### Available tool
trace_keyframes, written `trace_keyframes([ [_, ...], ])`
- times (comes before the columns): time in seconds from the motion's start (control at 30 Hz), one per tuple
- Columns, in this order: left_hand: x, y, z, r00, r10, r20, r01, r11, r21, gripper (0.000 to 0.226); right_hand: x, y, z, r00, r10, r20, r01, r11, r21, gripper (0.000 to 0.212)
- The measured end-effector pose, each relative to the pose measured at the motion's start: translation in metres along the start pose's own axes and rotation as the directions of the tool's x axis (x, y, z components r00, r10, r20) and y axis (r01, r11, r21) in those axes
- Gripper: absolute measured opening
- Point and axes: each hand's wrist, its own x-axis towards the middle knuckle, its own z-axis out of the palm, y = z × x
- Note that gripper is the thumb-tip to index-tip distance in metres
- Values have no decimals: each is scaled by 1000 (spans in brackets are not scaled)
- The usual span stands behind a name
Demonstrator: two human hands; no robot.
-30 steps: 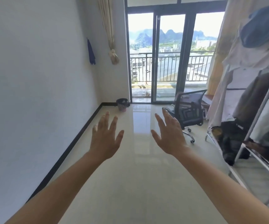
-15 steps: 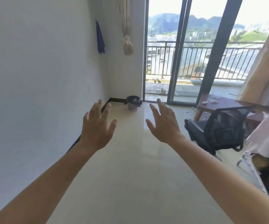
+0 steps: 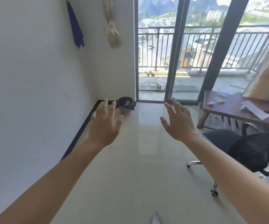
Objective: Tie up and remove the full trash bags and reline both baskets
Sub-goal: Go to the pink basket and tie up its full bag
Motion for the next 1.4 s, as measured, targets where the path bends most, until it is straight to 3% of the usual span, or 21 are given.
trace_keyframes([
  [0.27, 228, -19, 130, 977, -96, 190, 88, 995, 50, 67, 217, 77, 128, 980, 86, 180, -99, 993, 66, 66],
  [0.47, 363, -55, 168, 977, -156, 145, 153, 988, 31, 65, 378, 89, 188, 955, 38, 295, -69, 993, 94, 68],
  [0.77, 565, -149, 287, 960, -204, 192, 195, 979, 65, 66, 601, 95, 315, 936, -87, 340, 51, 992, 114, 67],
  [1.17, 871, -203, 383, 963, -148, 226, 137, 989, 63, 64, 887, 161, 410, 939, 15, 342, -56, 992, 111, 65],
  [1.4, 986, -245, 497, 891, -299, 341, 272, 954, 126, 65, 1020, 188, 543, 879, -13, 476, -80, 982, 173, 66],
])
